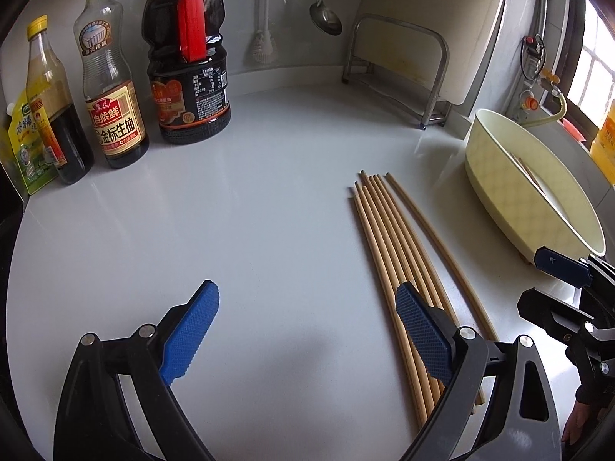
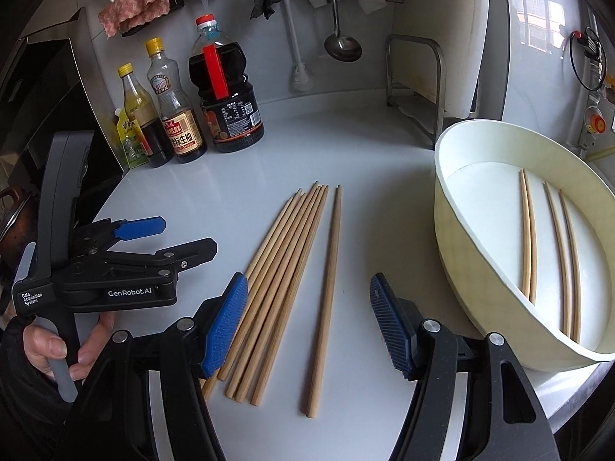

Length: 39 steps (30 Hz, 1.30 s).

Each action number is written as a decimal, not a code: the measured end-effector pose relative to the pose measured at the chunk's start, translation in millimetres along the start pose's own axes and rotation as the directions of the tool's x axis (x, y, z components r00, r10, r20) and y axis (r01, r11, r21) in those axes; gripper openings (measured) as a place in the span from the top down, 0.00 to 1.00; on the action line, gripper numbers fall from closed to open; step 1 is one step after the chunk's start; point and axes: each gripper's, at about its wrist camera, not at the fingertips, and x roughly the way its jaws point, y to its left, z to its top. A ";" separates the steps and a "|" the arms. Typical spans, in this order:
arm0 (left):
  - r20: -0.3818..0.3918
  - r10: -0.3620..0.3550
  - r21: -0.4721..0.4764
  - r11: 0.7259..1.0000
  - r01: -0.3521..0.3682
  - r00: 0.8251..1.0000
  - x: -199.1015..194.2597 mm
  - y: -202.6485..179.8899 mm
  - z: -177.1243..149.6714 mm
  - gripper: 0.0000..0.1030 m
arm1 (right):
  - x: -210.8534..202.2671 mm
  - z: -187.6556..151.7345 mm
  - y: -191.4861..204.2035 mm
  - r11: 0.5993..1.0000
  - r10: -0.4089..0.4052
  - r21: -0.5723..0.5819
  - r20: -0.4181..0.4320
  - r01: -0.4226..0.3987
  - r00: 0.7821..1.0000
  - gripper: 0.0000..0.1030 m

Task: Organize utensils
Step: 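Push one chopstick out of the bundle with the left tool while the right tool separates another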

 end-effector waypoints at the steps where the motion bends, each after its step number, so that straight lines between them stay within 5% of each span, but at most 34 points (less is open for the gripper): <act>1: -0.005 0.001 0.000 1.000 -0.001 1.000 1.4 0.3 -0.6 0.11 | 2.4 -0.7 0.2 1.000 0.002 -0.001 -0.006 -0.002 1.000 0.39; 22: -0.051 -0.009 0.092 0.996 0.013 0.999 20.5 -20.3 -9.9 0.11 | 25.6 -14.8 -10.2 0.999 -0.027 -0.021 -0.073 0.025 0.997 0.39; 25: -0.055 0.012 0.105 0.994 -0.006 0.998 24.8 -21.7 -9.1 0.11 | 26.9 -14.8 -19.9 0.999 0.027 0.041 -0.092 -0.023 0.995 0.39; 39: -0.044 0.082 0.136 0.988 -0.075 0.996 25.6 -28.3 -8.6 0.07 | 31.1 -14.8 -20.0 1.000 0.000 0.030 -0.097 0.003 0.995 0.39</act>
